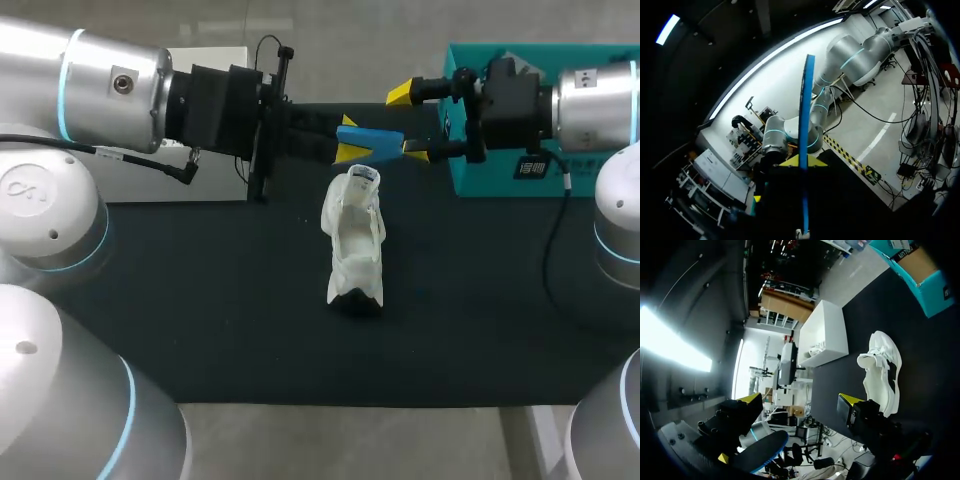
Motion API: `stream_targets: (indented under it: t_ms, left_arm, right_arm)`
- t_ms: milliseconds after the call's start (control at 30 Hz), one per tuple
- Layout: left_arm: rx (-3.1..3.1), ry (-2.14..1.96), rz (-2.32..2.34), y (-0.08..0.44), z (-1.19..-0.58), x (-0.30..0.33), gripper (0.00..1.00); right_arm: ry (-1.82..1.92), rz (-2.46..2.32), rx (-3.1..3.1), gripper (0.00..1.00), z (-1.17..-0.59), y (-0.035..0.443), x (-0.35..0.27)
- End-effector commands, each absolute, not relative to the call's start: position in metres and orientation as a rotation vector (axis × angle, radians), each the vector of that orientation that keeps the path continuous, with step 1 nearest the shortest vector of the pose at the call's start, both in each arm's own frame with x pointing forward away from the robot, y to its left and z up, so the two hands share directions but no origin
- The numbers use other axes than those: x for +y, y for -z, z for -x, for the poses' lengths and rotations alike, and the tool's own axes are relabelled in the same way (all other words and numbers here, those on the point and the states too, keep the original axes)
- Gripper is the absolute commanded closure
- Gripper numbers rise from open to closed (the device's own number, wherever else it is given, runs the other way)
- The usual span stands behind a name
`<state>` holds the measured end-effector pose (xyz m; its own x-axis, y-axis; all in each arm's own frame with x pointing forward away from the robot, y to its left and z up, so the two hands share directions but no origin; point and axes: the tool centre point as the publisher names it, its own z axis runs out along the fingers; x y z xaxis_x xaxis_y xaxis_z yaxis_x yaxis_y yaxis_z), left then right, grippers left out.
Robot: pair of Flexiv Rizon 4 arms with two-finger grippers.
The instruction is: Take the shoe out of the shoebox, open the shoe tongue, remove and reinsert the insole, then place the shoe into the shoebox
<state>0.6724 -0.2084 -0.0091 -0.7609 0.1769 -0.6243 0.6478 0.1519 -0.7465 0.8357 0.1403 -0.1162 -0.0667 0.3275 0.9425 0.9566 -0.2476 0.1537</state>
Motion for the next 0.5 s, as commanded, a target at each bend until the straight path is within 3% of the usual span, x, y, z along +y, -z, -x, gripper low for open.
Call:
stream_targets:
  t_ms: [33, 500]
  left_arm:
    - [1.847, 1.710, -0.837, 0.020, -0.682, -0.213, 1.00]
    - [1.508, 1.571, -1.222, 0.032, -0.709, -0.214, 1.00]
  right_arm:
    - [1.333, 1.606, -1.392, 0.00, -0.836, 0.117, 0.142]
    - [1.337, 1.507, -1.332, 0.00, -0.837, 0.113, 0.142]
